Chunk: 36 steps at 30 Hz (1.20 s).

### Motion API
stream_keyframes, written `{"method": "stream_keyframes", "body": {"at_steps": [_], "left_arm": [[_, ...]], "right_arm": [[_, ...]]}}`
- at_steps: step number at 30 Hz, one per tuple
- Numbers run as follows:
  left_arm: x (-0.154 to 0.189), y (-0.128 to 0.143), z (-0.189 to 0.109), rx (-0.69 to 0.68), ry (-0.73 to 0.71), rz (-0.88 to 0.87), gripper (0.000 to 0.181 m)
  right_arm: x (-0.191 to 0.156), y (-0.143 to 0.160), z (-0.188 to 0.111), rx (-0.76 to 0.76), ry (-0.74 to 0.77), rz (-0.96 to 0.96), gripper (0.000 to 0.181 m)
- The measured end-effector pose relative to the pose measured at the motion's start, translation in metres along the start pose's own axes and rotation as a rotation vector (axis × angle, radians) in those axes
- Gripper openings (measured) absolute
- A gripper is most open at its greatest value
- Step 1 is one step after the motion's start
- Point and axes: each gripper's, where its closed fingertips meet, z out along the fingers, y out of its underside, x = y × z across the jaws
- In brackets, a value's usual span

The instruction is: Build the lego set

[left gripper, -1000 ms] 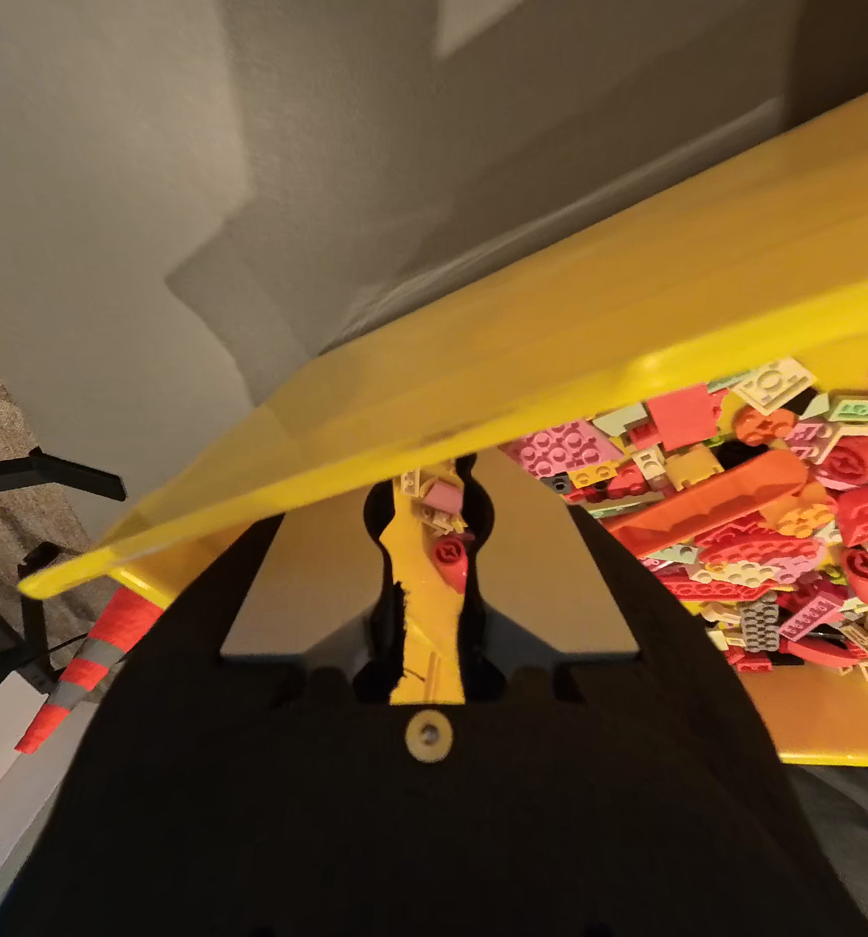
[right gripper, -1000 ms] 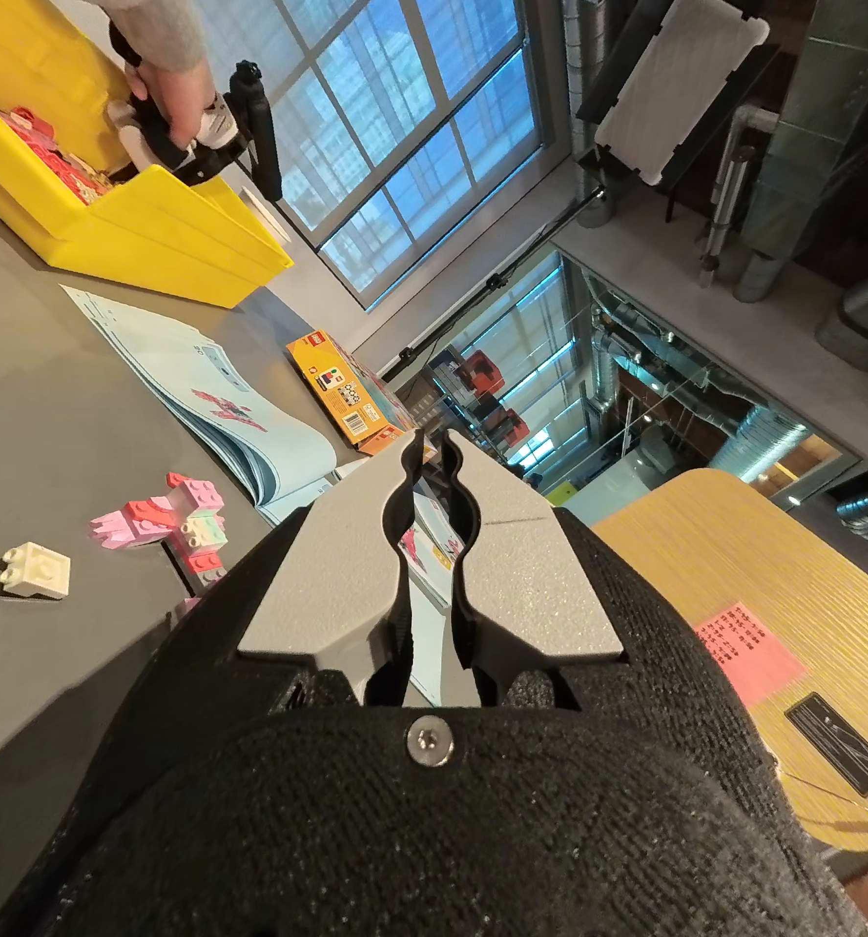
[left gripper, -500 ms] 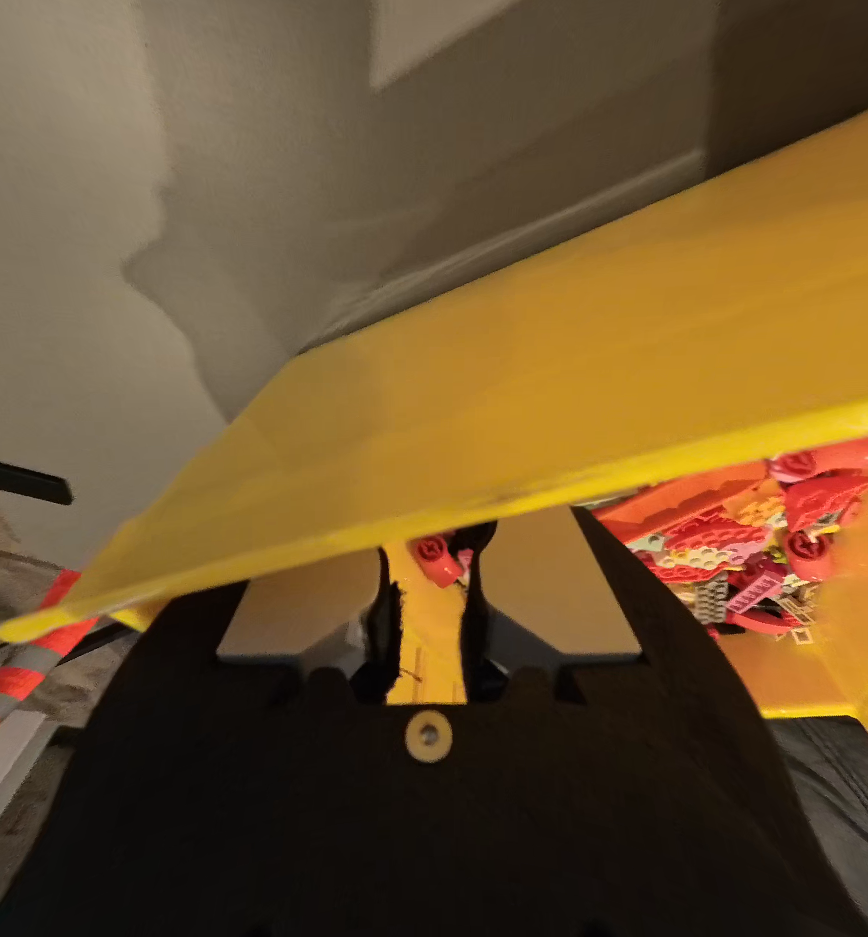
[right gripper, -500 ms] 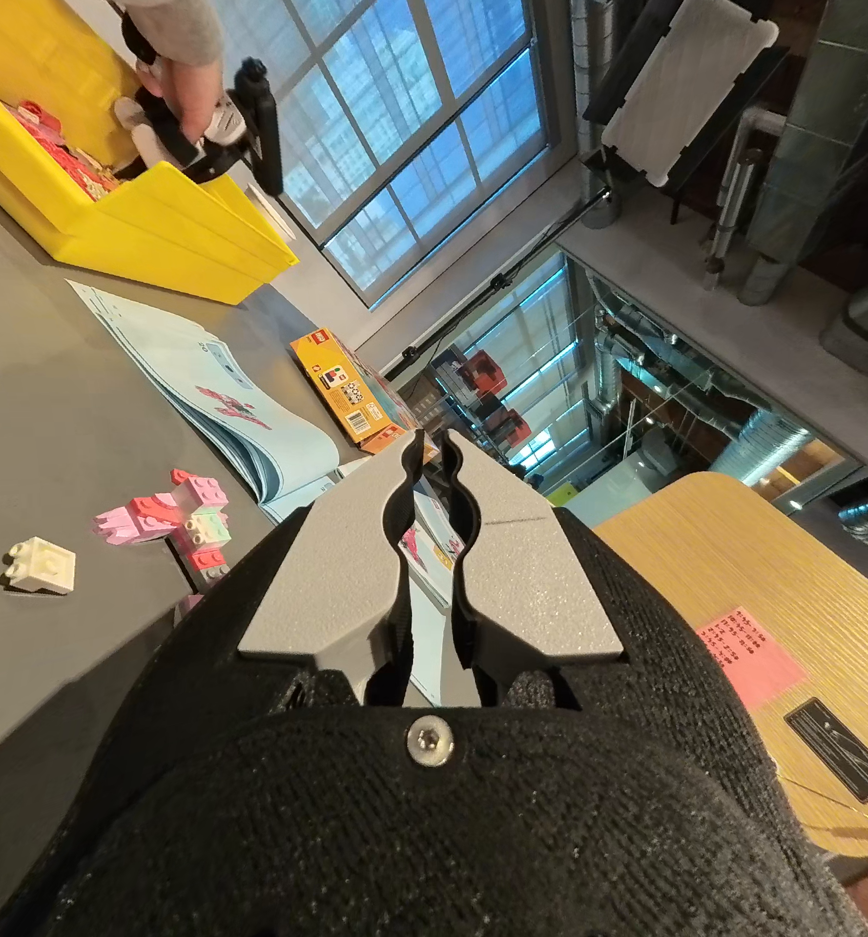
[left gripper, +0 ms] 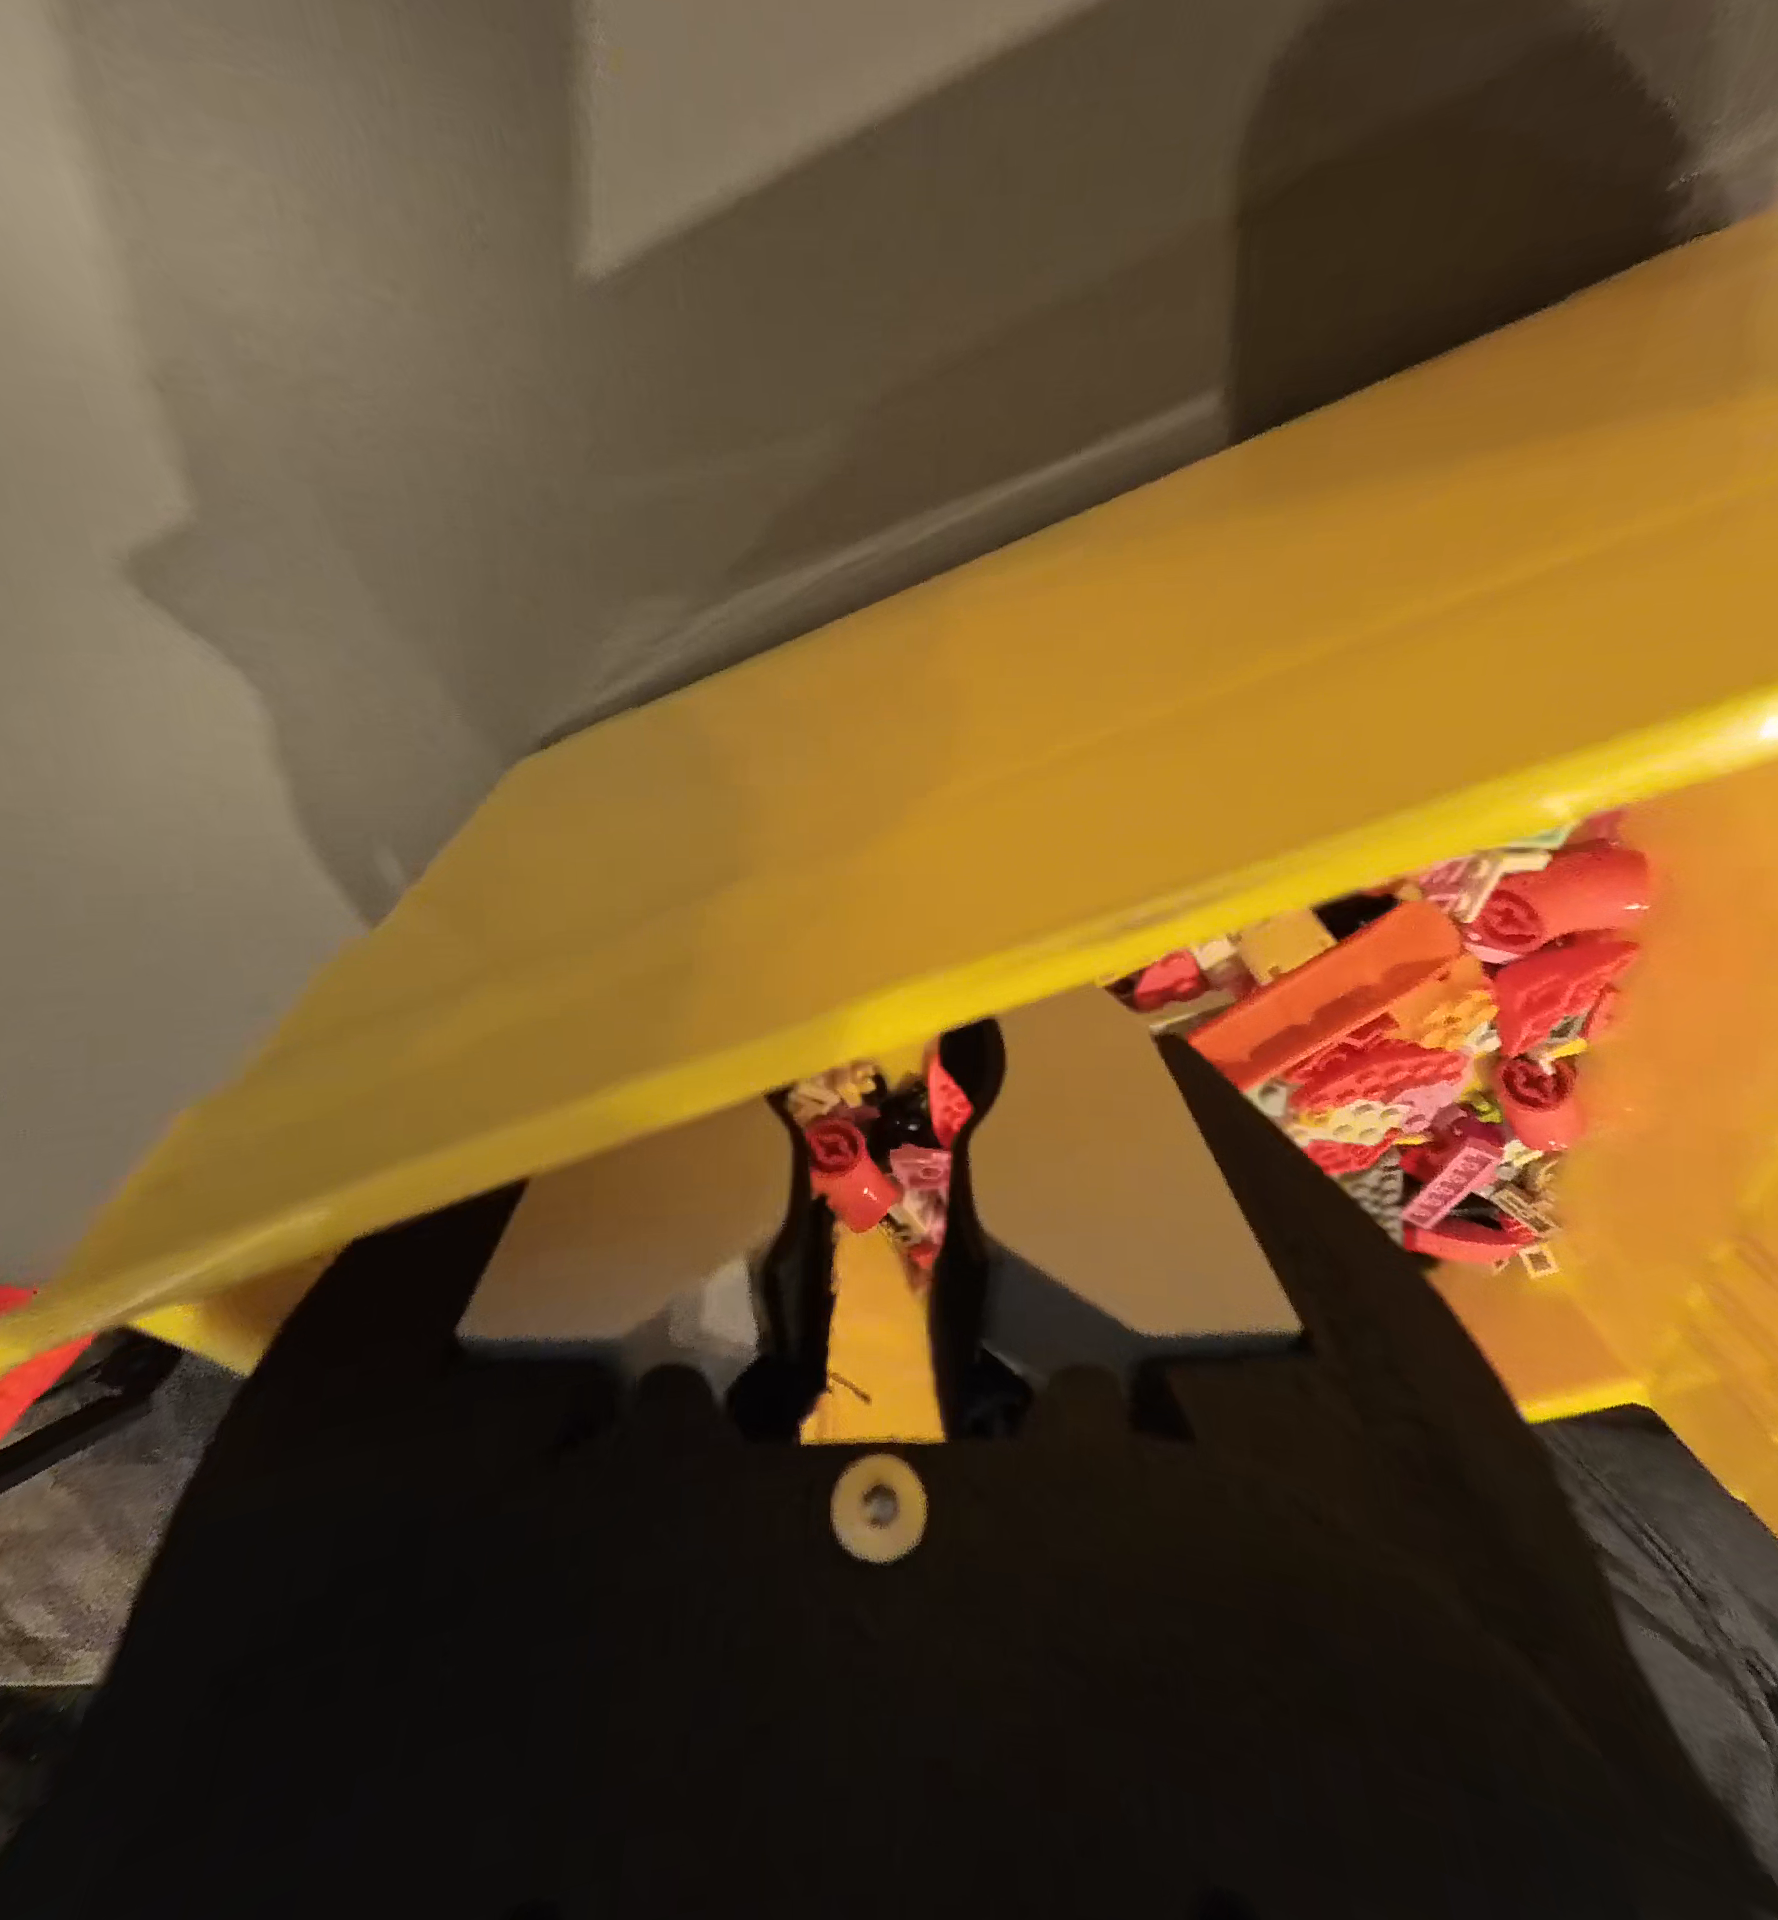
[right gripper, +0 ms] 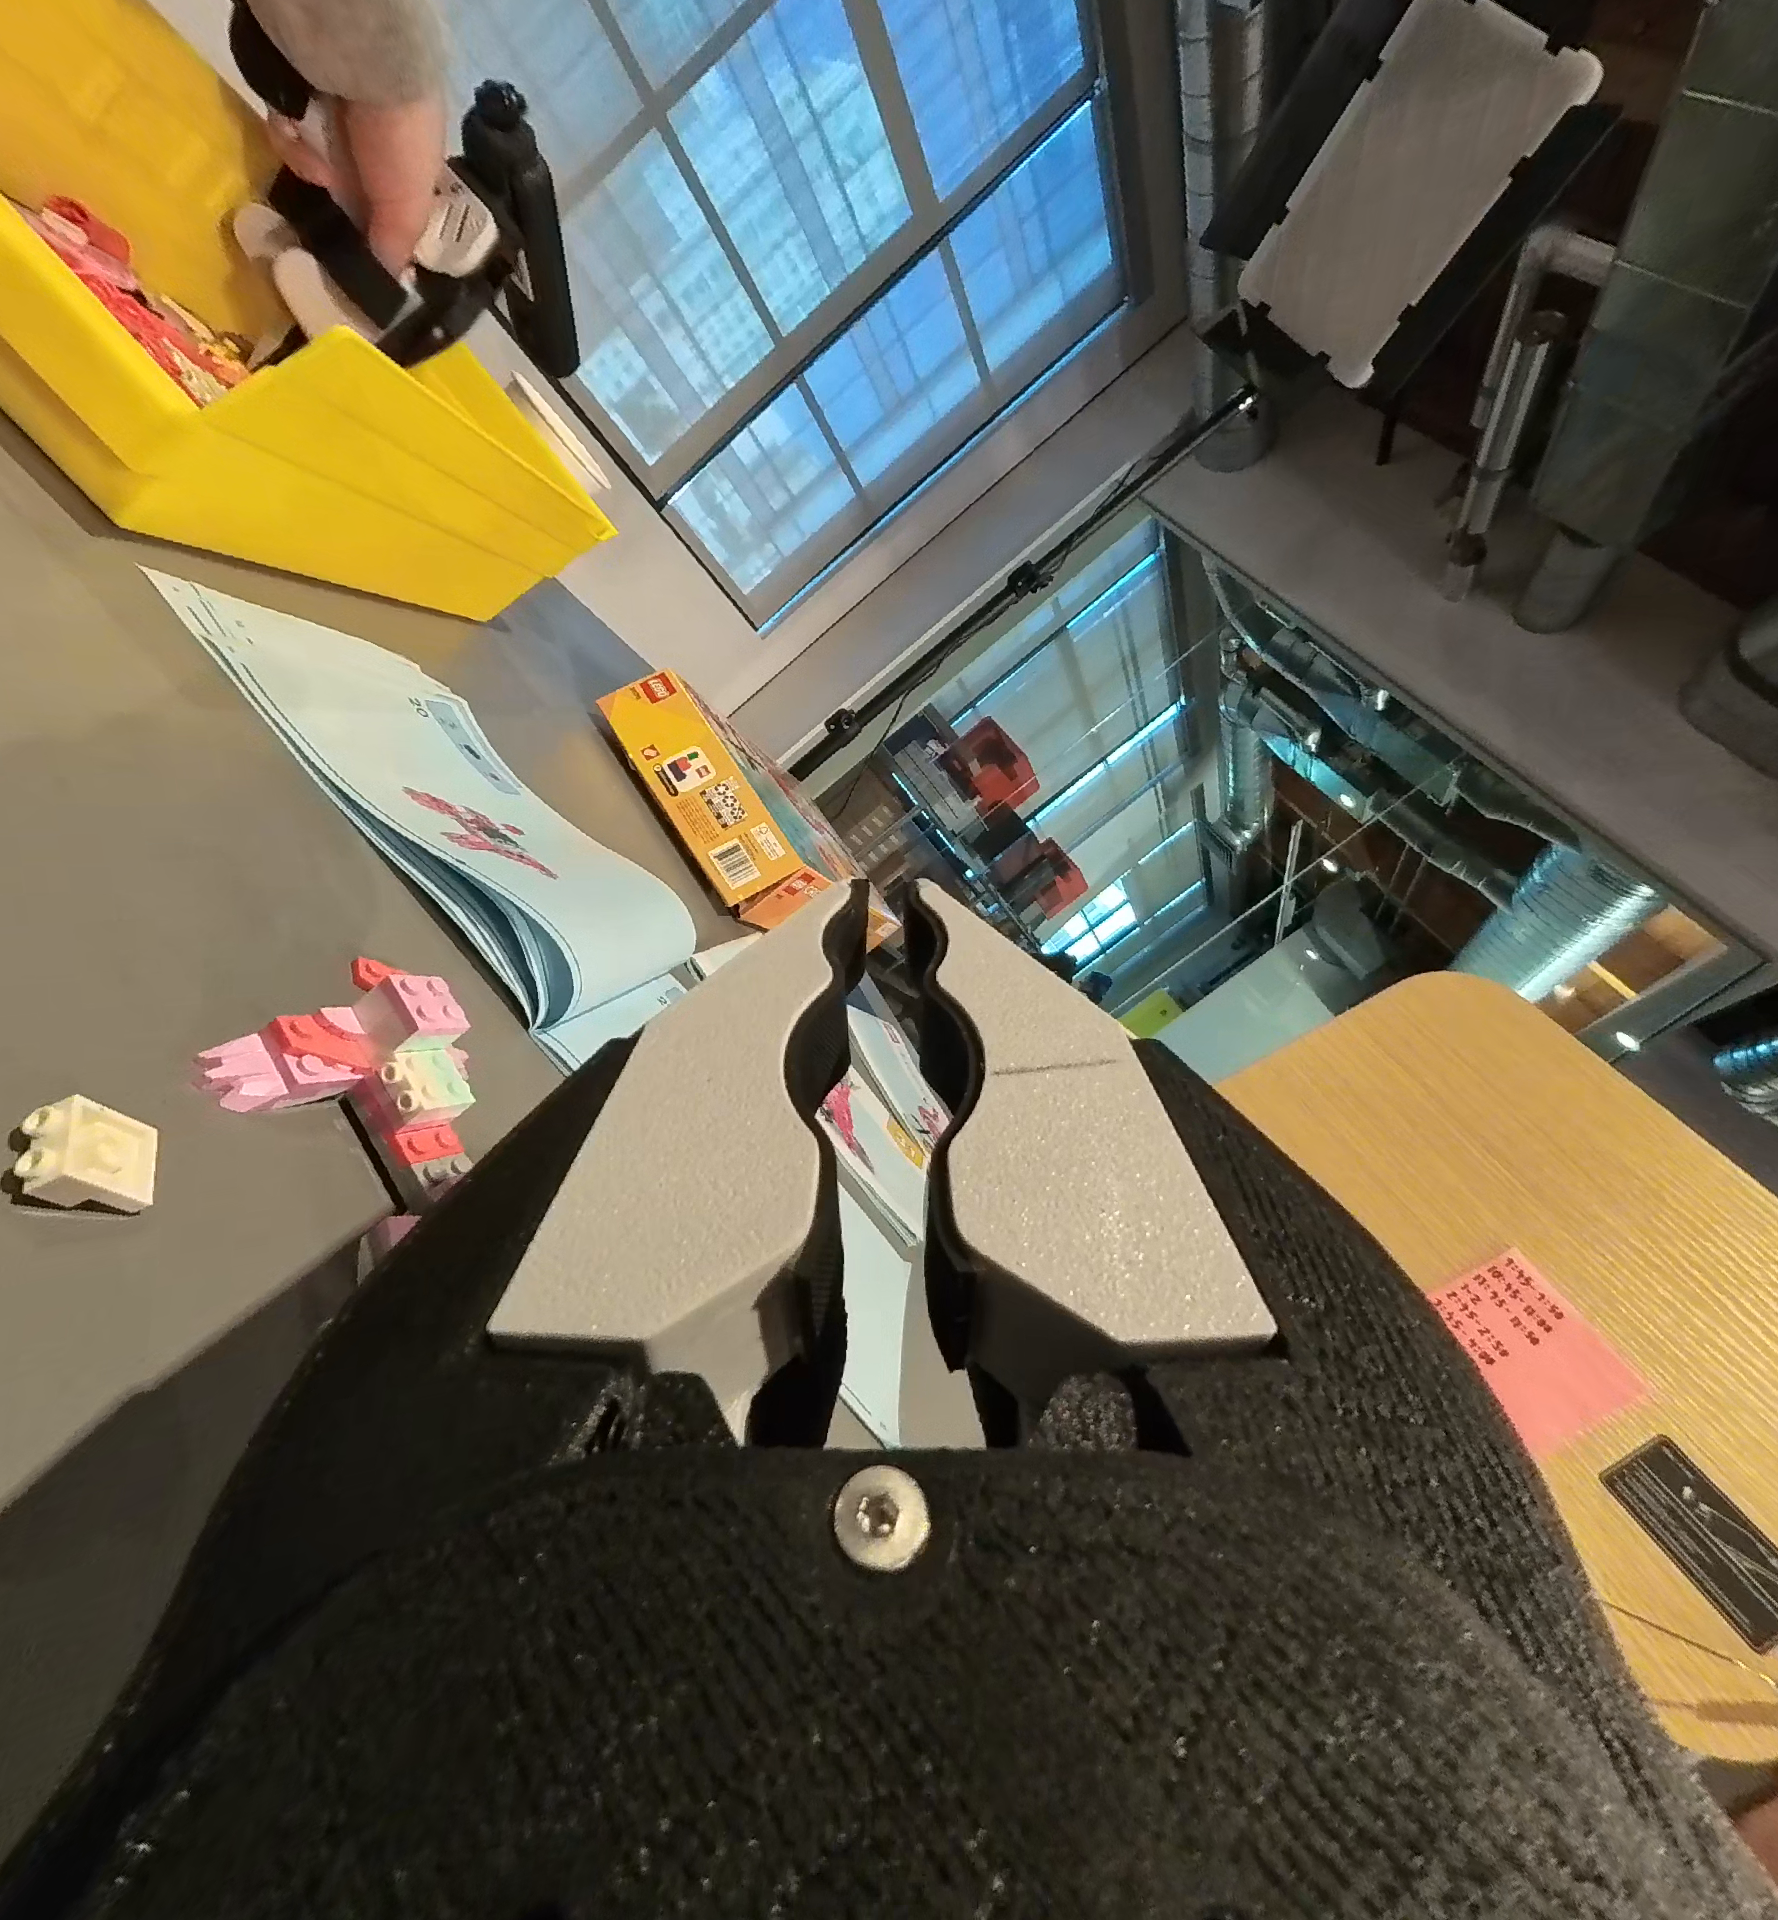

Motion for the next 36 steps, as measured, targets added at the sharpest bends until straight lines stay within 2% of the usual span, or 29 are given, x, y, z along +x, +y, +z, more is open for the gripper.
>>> {"method": "stream_keyframes", "body": {"at_steps": [1, 7, 13, 15, 17, 20, 23, 25, 27, 30, 32, 34, 36], "left_arm": [[0.000, 0.000, 0.000, 0.005, -0.005, 0.010, 0.014], [-0.003, 0.013, 0.002, -0.034, -0.084, 0.120, 0.015], [-0.003, 0.014, 0.003, -0.010, -0.139, 0.191, 0.015], [0.004, 0.013, 0.002, 0.021, -0.110, 0.201, 0.015], [0.010, 0.009, -0.010, 0.098, -0.107, 0.206, 0.015], [0.035, -0.002, -0.058, 0.372, -0.045, 0.224, 0.014], [0.089, 0.017, -0.116, 0.665, 0.052, 0.302, 0.014], [0.147, 0.046, -0.144, 0.812, 0.129, 0.439, 0.015], [0.221, 0.081, -0.156, 0.933, 0.222, 0.620, 0.015], [0.329, 0.142, -0.118, 0.871, 0.337, 0.933, 0.015], [0.390, 0.179, -0.082, 0.738, 0.424, 1.096, 0.015], [0.440, 0.203, -0.054, 0.629, 0.473, 1.212, 0.015], [0.474, 0.216, -0.029, 0.511, 0.433, 1.316, 0.015]], "right_arm": [[0.000, 0.000, 0.000, 0.000, -0.001, 0.000, 0.004], [-0.002, -0.001, 0.001, 0.001, -0.009, -0.003, 0.004], [-0.001, 0.000, 0.001, 0.003, -0.003, 0.003, 0.004], [0.001, 0.001, 0.001, 0.000, 0.007, 0.014, 0.004], [0.006, 0.004, 0.000, -0.009, 0.022, 0.031, 0.004], [0.020, 0.013, -0.003, -0.041, 0.068, 0.030, 0.004], [0.039, 0.027, -0.010, -0.091, 0.123, 0.021, 0.005], [0.050, 0.036, -0.018, -0.108, 0.150, 0.045, 0.005], [0.058, 0.051, -0.027, -0.129, 0.158, 0.091, 0.005], [0.065, 0.076, -0.036, -0.172, 0.171, 0.153, 0.005], [0.071, 0.091, -0.038, -0.201, 0.192, 0.204, 0.005], [0.079, 0.099, -0.041, -0.212, 0.229, 0.252, 0.005], [0.089, 0.107, -0.047, -0.230, 0.282, 0.254, 0.005]]}}
